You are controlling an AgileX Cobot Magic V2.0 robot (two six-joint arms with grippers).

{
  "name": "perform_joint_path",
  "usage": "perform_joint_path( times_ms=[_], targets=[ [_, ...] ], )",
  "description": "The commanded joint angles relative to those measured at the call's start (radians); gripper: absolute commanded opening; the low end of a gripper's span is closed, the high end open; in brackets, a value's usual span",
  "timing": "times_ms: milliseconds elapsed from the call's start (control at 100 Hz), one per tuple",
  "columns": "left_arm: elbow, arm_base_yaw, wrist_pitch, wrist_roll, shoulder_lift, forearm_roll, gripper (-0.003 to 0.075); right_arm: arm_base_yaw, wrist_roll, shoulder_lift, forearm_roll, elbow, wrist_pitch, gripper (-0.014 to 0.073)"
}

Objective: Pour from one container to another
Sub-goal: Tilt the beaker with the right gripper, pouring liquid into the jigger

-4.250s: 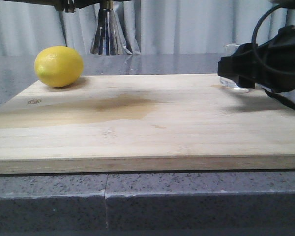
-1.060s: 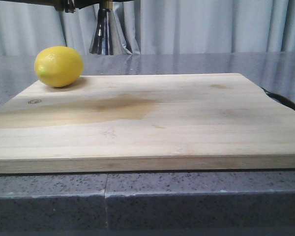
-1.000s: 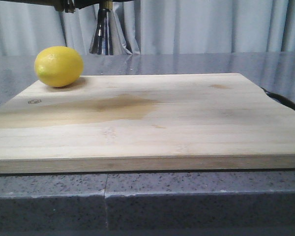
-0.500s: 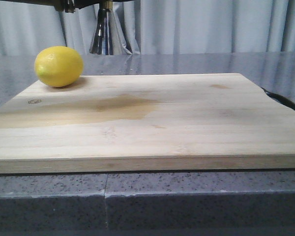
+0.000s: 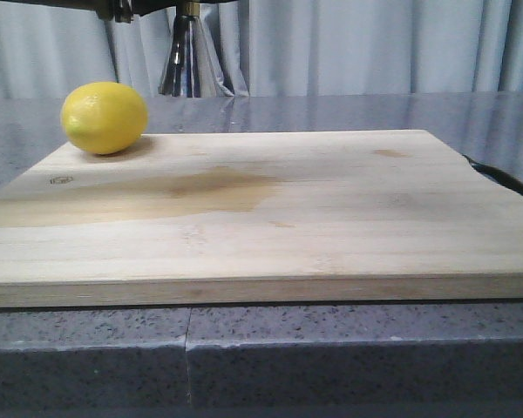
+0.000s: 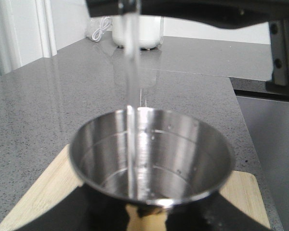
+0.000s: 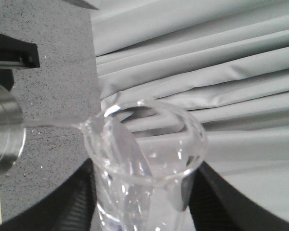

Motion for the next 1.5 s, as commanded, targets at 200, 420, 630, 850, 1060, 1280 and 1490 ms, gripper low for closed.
perform_joint_path(
  times_ms=[200,420,630,850,1060,1280,1490],
  targets=[
    [-0.03,-0.009,0.053,0.001,-0.044,-0.085,0.0239,0.028,-0.007,-0.029,-0.056,-0.04,-0.009,0.0309],
    [-0.03,-0.009,0.053,0.001,-0.044,-0.085,0.0239,0.039,-0.007,-0.029,-0.056,-0.04,0.045,0.0309],
    [-0.03,-0.009,0.053,0.001,-0.044,-0.085,0.0239,0.039,-0.008,-0.029,-0.058,-0.04,0.058,0.0309],
    [-0.03,-0.009,0.053,0.001,-0.044,-0.085,0.0239,0.04,-0.047,-0.029,-0.058,-0.04,0.058,0.0309],
    [-0.03,-0.009,0.053,0.001,-0.044,-0.085,0.0239,0.04,-0.08,-0.029,-0.058,-0.04,0.058,0.0309],
    [-0.03,-0.009,0.053,0.001,-0.044,-0.085,0.0239,0.04,-0.1,-0.029,-0.058,-0.04,0.058,0.0309],
    [-0.03,-0.009,0.053,0.001,-0.044,-0.085,0.0239,0.04,-0.102,-0.029,-0.067,-0.04,0.055,0.0309]
  ],
)
